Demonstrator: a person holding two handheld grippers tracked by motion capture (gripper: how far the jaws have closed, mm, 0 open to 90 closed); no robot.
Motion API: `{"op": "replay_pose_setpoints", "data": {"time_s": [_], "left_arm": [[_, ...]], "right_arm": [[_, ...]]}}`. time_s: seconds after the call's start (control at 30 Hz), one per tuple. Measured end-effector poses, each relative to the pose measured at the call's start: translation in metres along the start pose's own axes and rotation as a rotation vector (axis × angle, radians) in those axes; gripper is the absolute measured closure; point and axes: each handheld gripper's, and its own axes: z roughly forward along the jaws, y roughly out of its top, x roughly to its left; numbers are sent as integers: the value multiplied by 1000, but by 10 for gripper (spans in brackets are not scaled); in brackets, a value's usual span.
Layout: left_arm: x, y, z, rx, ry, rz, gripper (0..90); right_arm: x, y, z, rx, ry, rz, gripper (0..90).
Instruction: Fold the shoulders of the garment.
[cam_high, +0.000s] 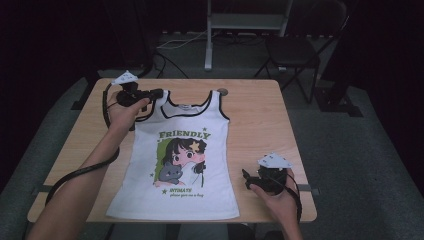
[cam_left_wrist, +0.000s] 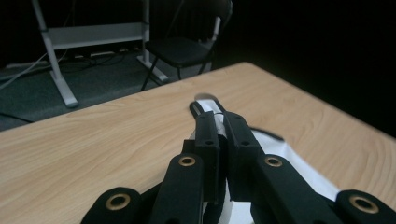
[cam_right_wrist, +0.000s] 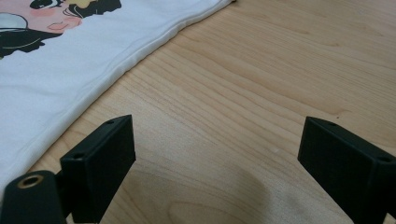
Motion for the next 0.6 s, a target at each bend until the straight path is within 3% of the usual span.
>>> {"op": "replay_pose_setpoints", "data": {"time_s": [0.07,0.13,0.17,0.3,0.43,0.6], "left_arm": [[1,-1,-1,-7,-5,-14,850],[-3,-1,-3,-6,-47,-20,851],[-3,-1,-3,-6,-47,-20,850],[-20,-5,-5,33,-140,-8,850],[-35,-19,-7,89,-198,14,849],[-44,-47,-8,186,-194,84,849]], "right_arm": [[0,0,0,-1,1,1,105],[0,0,0,-1,1,3,105],[0,0,0,-1,1,3,105],[0,0,0,-1,3,0,105],[0,0,0,0,4,0,105],[0,0,0,3,6,-1,105]]}}
